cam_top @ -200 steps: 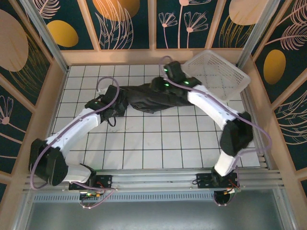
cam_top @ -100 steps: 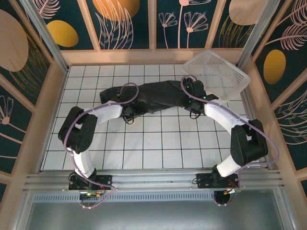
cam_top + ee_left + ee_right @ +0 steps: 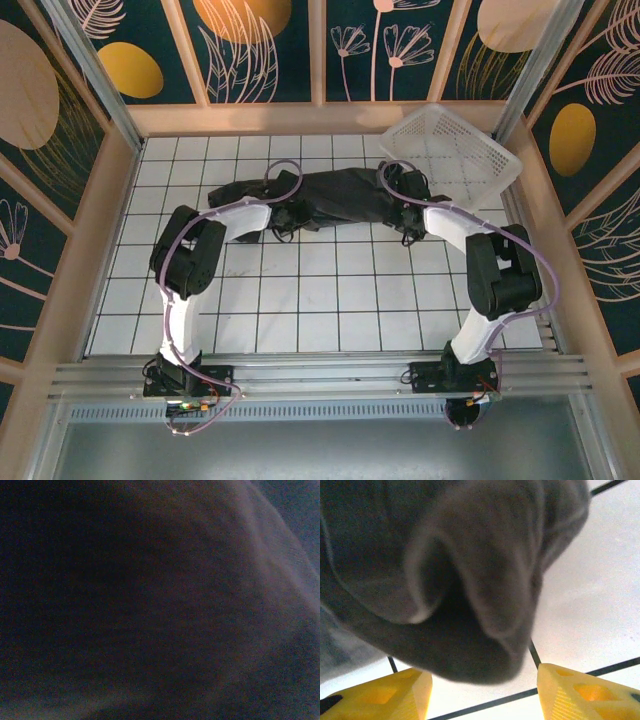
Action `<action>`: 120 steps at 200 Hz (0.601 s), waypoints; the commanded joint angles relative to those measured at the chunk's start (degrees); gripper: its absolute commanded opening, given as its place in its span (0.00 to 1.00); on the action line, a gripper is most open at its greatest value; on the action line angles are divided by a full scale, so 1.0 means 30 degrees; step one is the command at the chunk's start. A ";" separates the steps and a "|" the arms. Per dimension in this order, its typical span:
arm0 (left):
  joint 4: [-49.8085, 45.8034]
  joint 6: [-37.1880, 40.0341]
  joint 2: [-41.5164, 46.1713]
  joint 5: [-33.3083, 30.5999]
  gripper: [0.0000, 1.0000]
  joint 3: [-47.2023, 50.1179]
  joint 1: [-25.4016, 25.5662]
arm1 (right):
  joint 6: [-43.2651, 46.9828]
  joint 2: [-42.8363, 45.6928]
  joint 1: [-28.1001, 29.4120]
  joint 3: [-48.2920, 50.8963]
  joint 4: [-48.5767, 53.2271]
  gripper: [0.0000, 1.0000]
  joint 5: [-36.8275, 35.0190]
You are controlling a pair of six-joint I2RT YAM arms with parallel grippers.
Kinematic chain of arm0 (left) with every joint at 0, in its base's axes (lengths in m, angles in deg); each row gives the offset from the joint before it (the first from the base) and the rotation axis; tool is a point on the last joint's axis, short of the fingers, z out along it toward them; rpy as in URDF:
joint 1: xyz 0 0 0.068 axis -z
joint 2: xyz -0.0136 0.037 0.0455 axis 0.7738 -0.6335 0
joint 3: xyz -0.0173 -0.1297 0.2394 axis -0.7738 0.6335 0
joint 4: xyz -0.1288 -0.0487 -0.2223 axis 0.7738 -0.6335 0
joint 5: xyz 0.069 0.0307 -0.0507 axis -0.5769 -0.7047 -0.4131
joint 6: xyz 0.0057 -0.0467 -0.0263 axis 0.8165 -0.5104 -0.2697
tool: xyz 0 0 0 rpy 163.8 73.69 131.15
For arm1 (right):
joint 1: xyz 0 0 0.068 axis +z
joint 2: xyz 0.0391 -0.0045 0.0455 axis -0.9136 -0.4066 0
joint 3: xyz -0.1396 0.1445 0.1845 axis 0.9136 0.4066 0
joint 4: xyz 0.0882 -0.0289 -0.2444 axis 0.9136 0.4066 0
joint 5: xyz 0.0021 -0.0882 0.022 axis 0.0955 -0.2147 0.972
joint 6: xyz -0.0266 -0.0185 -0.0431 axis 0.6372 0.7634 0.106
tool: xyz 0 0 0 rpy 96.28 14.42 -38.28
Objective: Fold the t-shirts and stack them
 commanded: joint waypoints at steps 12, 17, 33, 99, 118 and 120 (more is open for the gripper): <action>-0.2031 0.0160 0.5294 -0.2626 0.00 0.4512 -0.2047 | 0.0578 0.0867 0.0152 -0.0488 0.0395 0.58 -0.1111; -0.2199 0.0293 0.6001 -0.2803 0.00 0.5240 -0.2368 | 0.0578 0.1042 0.0255 -0.0406 0.0473 0.58 -0.1125; -0.2882 0.0745 0.8573 -0.3008 0.00 0.7205 -0.3281 | 0.0521 0.1544 0.0706 -0.0105 0.0742 0.58 -0.1192; -0.2766 0.0820 1.1736 -0.1571 0.00 0.9874 -0.3862 | -0.0908 0.1262 0.4467 -0.0008 0.1777 0.59 0.0654; -0.2838 0.0775 1.1838 -0.1683 0.00 0.9966 -0.3856 | -0.1404 0.1161 0.5021 0.0497 0.2419 0.59 0.0825; -0.2865 0.0786 1.1870 -0.1693 0.00 0.9968 -0.3847 | -0.1434 0.1151 0.5093 0.0523 0.2497 0.59 0.0796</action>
